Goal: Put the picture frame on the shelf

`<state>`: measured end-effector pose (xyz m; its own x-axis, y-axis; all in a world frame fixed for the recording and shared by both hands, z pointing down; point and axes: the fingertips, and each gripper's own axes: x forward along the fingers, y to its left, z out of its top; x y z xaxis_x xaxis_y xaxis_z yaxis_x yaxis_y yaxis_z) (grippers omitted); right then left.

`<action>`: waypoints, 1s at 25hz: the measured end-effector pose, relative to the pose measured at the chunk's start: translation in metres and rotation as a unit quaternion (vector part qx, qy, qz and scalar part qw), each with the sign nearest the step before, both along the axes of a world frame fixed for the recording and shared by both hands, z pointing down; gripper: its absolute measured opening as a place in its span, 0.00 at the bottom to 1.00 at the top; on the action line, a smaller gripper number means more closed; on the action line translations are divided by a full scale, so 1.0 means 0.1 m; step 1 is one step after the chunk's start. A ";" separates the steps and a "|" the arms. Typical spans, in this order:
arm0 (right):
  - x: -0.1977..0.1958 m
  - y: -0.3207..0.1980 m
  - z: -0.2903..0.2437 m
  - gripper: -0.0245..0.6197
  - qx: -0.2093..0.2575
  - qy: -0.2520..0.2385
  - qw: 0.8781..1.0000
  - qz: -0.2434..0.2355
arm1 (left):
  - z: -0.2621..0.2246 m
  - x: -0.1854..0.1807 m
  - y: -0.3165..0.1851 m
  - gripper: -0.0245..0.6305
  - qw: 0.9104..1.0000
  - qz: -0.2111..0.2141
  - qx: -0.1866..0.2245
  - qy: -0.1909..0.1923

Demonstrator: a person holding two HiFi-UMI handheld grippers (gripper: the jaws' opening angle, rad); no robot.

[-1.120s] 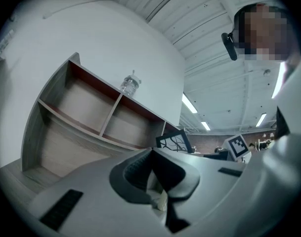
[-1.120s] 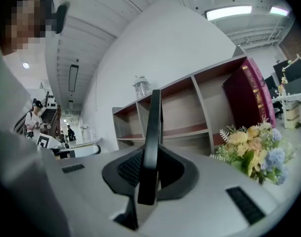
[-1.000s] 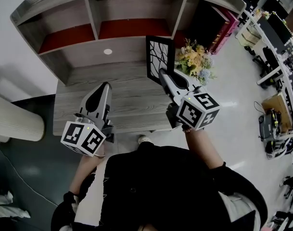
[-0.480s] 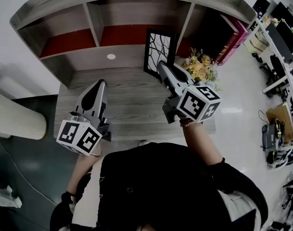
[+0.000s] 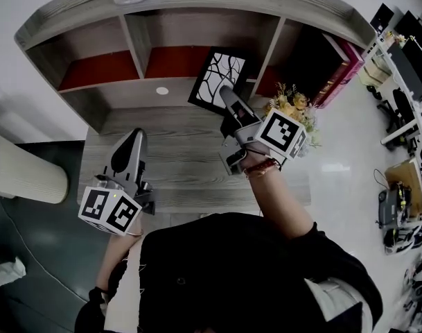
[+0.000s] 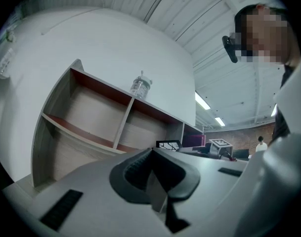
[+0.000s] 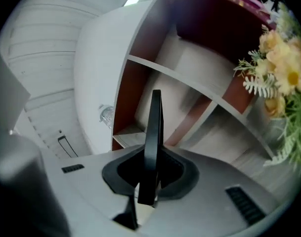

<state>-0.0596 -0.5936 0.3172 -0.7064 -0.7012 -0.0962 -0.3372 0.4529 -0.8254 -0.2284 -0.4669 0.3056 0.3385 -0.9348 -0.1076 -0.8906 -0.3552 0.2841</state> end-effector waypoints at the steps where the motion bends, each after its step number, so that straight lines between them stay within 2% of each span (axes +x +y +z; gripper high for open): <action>1: -0.02 -0.03 0.02 0.11 -0.009 -0.010 1.000 -0.003 | 0.01 -0.03 0.00 0.06 1.000 -0.004 -0.001 0.000; 7: -0.15 -0.23 0.13 0.11 -0.025 -0.009 1.000 0.006 | 0.05 -0.15 0.00 0.06 1.000 -0.020 -0.008 -0.002; 14: -0.18 -0.43 0.16 0.12 -0.056 -0.047 0.997 0.006 | 0.07 -0.22 -0.03 0.06 0.999 -0.031 -0.013 -0.006; 19: -0.15 -0.51 0.28 0.12 -0.084 -0.026 0.996 0.023 | 0.10 -0.29 -0.01 0.06 0.999 -0.040 -0.017 -0.004; 25: -0.15 -0.55 0.35 0.12 -0.131 -0.081 0.988 0.021 | 0.13 -0.27 -0.08 0.06 0.999 -0.037 -0.020 -0.002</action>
